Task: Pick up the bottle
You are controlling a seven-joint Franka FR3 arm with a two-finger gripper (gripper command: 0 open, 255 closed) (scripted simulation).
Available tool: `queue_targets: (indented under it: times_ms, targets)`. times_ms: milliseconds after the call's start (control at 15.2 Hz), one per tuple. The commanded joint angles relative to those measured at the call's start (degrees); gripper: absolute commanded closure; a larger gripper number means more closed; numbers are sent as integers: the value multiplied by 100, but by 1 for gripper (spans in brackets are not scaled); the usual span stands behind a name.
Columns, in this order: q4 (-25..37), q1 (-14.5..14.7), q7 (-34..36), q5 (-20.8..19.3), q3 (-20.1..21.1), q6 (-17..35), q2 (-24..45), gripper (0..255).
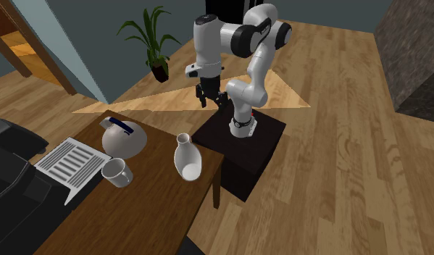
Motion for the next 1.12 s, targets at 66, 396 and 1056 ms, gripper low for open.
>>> queue_targets:
  times_ms: [66,396,1056]
  targets:
    - [141,10,41,-4,49,105,196,0]
    - [939,31,264,-77,281,525,1169,0]
    - [3029,10,794,-500,705,837,3126,0]
